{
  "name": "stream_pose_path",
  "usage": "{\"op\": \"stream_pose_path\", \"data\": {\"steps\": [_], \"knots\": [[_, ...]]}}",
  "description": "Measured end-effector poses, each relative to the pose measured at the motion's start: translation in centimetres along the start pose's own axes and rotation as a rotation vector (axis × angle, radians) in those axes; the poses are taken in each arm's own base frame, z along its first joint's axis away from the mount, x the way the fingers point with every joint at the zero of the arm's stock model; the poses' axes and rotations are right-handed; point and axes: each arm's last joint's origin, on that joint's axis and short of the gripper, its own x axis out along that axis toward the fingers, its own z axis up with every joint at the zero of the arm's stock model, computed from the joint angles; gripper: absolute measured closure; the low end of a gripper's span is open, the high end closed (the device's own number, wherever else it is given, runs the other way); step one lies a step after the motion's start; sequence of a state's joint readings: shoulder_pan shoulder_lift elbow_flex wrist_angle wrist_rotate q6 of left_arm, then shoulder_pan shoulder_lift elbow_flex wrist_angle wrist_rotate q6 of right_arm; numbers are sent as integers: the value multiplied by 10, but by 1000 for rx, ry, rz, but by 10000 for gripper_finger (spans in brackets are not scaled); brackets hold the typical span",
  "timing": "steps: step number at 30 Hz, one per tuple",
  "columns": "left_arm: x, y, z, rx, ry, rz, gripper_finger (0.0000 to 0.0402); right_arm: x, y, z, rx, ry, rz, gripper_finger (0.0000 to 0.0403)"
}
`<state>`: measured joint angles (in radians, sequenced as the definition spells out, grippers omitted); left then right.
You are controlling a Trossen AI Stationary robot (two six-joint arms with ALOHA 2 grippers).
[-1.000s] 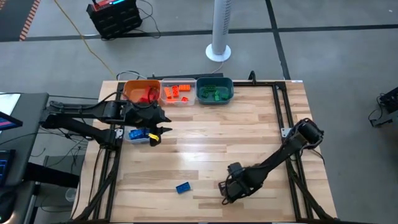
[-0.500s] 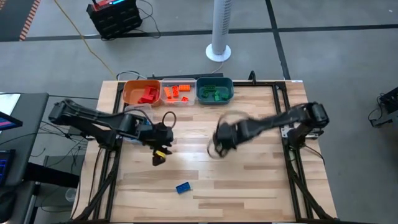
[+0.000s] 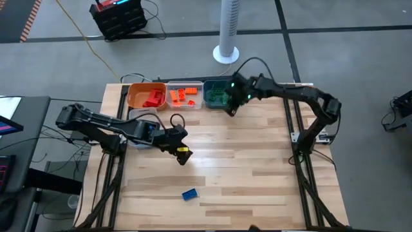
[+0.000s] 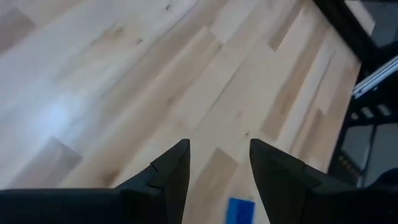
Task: Sort blocks
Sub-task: Put the green game piece into the blue bin, then put the blue game piece into the bottom transparent bin
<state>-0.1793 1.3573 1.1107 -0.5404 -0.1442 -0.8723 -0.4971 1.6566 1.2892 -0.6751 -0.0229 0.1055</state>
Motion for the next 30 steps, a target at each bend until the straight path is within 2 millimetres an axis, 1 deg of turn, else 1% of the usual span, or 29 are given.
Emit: {"op": "stream_pose_path", "data": {"steps": [4,7,9,12,15,17,18,20,23,25,26,30], "knots": [[-2,-6,-7,-88,11,-15,242,-2,-29,7,-3,-54,51,260],[-6,-15,-10,-138,15,-48,242,0,-43,12,-30,-107,99,260],[-10,-22,-10,-160,16,-71,242,3,-53,13,-6,-112,107,260],[-13,-27,-13,-173,26,-76,243,16,-62,13,37,-95,104,258],[-9,-29,-18,-167,18,-50,253,32,-70,9,63,-48,96,251],[-7,-30,-23,-150,39,-26,259,42,-73,7,74,-22,95,242],[-2,-31,-24,-145,41,-22,261,46,-74,6,78,-8,95,236],[0,-34,-29,-132,56,-26,261,51,-74,4,82,10,94,220],[11,-37,-37,-95,85,-10,256,50,-79,7,90,3,79,193],[18,-39,-47,-32,129,14,250,46,-81,12,91,-18,73,176],[25,-39,-53,-6,159,33,247,44,-83,15,89,-28,69,168],[44,-44,-65,32,235,10,240,28,-87,30,92,-51,59,150]]}}
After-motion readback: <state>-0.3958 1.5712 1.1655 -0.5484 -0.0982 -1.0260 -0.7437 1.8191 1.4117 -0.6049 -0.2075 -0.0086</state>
